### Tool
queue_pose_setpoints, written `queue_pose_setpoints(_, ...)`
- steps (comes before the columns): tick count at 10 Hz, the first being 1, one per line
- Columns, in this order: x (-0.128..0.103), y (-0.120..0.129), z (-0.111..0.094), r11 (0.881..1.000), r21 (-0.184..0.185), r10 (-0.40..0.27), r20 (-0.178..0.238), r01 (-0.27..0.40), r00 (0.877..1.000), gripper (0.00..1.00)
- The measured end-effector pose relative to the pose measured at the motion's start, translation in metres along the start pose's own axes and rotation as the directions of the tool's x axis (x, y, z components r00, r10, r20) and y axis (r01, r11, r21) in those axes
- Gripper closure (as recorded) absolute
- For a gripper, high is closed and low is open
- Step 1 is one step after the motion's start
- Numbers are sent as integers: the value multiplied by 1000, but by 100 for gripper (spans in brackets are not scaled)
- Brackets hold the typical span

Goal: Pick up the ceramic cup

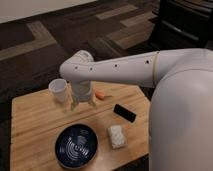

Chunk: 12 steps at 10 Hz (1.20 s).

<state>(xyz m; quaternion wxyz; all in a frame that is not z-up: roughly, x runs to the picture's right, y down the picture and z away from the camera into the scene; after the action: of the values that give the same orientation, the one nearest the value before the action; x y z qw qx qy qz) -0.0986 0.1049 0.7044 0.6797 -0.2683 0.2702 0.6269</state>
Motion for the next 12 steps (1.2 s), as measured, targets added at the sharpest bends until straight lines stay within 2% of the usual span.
queue_pose_setpoints(2,-14,11,-3,998,45,-43,-24,44,999,35)
queue_pose_setpoints(3,-25,21,-8,995,72,-73,-23,75,997,35)
queue_pose_setpoints(4,-39,33,-16,988,101,-117,-11,117,993,35)
queue_pose_setpoints(5,-55,52,-24,975,124,-184,2,183,983,35)
queue_pose_setpoints(6,-74,76,-34,952,145,-275,20,269,961,35)
queue_pose_setpoints(7,-89,101,-46,922,168,-360,37,350,932,35)
queue_pose_setpoints(9,-108,132,-67,871,208,-466,61,445,883,35)
queue_pose_setpoints(10,-111,141,-73,855,218,-494,68,471,867,35)
queue_pose_setpoints(12,-113,140,-74,854,221,-496,69,471,866,35)
